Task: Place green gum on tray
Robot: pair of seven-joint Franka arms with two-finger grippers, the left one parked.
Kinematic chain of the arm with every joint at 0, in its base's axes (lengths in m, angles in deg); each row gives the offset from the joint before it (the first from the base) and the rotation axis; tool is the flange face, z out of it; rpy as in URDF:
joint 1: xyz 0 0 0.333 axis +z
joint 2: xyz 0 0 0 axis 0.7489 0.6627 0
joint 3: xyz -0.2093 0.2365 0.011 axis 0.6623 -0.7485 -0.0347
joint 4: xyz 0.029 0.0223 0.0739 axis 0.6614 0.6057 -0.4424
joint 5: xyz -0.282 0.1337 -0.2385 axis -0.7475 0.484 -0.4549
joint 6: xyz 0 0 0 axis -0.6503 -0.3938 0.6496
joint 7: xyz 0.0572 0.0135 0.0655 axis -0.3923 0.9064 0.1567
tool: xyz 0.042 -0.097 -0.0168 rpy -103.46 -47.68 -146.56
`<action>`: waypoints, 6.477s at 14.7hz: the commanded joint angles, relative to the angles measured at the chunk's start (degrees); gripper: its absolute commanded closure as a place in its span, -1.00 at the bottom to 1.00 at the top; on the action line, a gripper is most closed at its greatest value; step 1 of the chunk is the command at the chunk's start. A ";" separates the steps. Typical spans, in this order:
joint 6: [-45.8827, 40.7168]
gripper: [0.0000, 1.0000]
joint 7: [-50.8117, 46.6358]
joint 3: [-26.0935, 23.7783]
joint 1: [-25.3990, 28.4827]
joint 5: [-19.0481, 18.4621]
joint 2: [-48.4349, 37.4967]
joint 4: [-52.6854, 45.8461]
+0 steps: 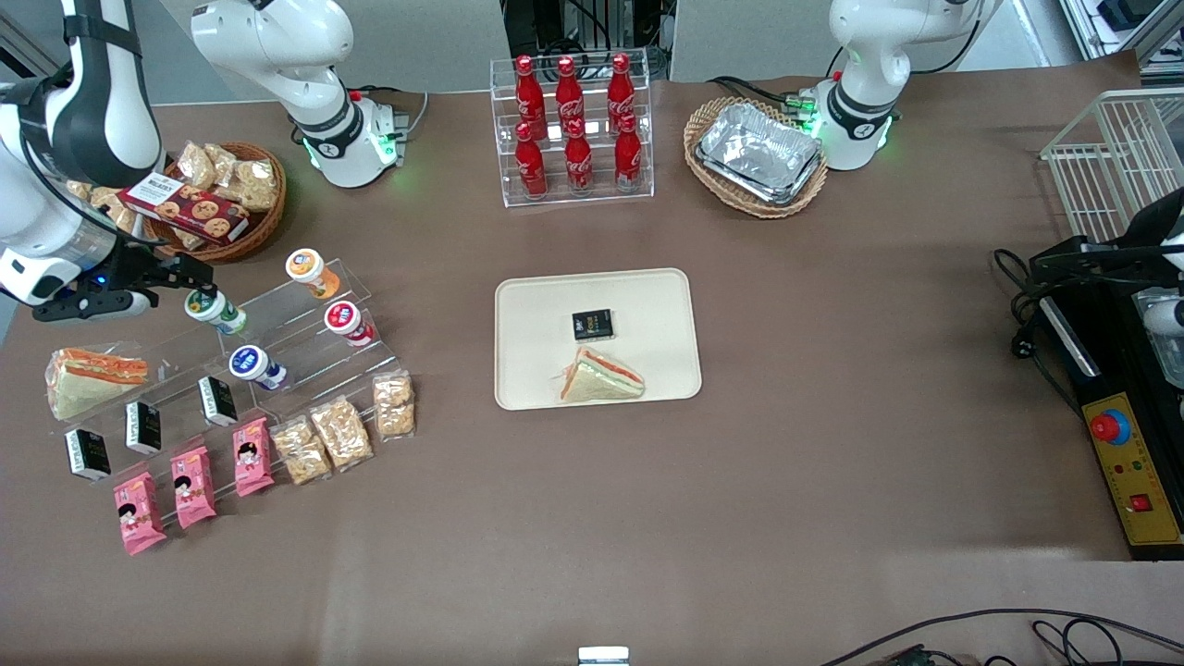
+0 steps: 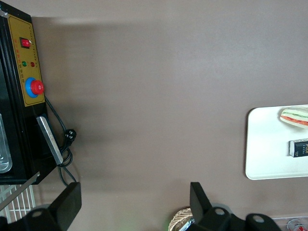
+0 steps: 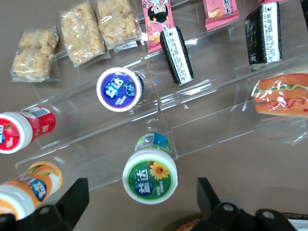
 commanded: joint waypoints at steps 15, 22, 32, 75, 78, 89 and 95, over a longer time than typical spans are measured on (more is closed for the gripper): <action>10.47 -0.89 0.90 1.39 -0.22 -0.87 0.39 8.09; 10.47 0.25 0.90 1.39 -0.22 -0.87 0.39 8.09; 7.58 1.00 0.56 -0.19 0.40 -0.87 -2.94 4.94; 25.07 -1.00 -74.33 -37.90 19.12 -12.47 34.59 -10.71; 22.27 -1.00 -72.67 -37.64 16.23 -12.38 30.12 -12.29; -19.12 -1.00 -45.71 -35.54 -0.38 -1.15 17.90 -34.53; -25.73 -1.00 -23.04 -13.68 -0.13 1.33 10.68 -36.55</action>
